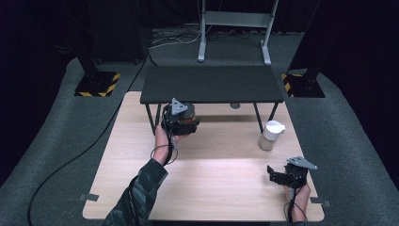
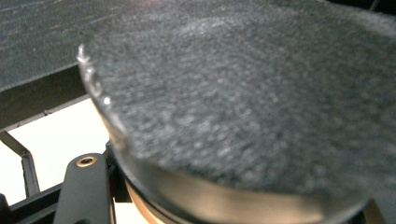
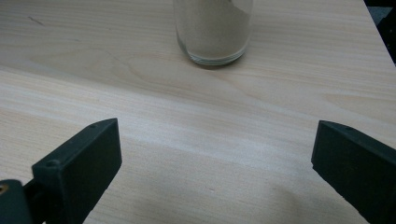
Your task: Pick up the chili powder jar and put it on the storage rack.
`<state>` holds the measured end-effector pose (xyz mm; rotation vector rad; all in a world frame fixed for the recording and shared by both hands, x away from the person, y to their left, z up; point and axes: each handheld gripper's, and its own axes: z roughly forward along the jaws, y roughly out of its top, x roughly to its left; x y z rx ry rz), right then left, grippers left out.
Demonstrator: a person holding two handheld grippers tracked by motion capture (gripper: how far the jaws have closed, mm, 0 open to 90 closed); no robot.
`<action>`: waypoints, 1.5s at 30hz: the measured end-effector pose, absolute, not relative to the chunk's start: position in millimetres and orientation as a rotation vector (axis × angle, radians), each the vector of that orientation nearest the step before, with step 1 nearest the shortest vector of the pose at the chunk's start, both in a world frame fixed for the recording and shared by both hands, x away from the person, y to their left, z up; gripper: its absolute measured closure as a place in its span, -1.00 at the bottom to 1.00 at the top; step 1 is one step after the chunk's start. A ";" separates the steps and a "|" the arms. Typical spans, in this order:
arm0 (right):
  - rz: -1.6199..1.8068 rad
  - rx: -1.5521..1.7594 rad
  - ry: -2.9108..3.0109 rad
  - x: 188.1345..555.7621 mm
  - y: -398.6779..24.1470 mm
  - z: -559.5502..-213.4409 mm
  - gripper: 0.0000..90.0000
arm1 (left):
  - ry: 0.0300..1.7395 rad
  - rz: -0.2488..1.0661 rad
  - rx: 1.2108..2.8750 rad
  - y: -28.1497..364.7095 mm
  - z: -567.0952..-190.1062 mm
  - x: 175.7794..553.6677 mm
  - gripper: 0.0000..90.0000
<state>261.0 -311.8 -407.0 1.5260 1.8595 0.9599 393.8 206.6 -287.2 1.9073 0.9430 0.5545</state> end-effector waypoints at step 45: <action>0.975 1.529 1.857 260.5 -314.3 -407.5 -0.98 | 0.908 0.555 1.898 202.3 -260.8 405.1 -0.30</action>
